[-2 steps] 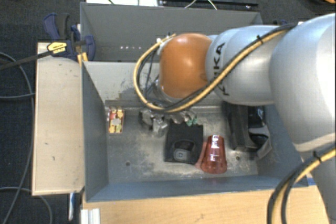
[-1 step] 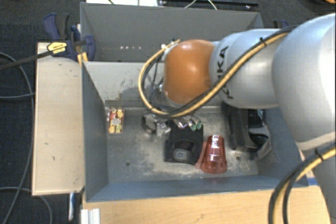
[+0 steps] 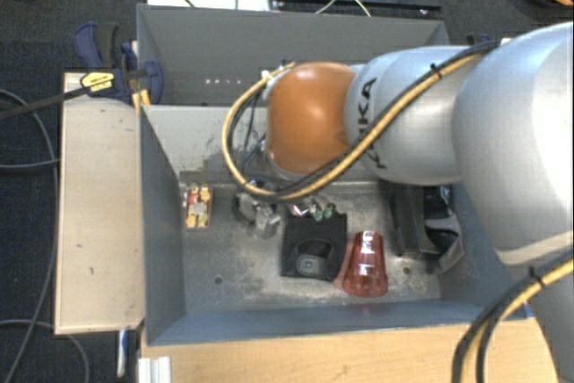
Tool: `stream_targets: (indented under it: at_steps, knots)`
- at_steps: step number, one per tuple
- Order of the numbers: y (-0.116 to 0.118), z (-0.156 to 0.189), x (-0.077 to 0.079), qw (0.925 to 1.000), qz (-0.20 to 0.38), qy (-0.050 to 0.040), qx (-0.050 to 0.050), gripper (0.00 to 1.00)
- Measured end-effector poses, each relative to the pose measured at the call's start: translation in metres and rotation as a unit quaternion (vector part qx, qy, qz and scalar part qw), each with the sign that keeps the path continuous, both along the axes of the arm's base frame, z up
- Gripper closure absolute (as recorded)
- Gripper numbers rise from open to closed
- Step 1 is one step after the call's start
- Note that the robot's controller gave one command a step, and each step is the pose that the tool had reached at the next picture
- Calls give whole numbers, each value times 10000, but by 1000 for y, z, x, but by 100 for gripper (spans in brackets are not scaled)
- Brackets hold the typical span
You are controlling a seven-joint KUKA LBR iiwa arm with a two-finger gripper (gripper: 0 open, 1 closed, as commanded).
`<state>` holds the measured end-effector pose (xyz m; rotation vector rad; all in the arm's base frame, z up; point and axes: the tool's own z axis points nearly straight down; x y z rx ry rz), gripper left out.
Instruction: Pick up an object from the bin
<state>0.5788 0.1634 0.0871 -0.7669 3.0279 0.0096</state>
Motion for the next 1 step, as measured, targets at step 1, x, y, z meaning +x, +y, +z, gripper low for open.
stream_targets:
  at_steps: [1]
  knots:
    - [2,4,0,10000,2,0,8,100]
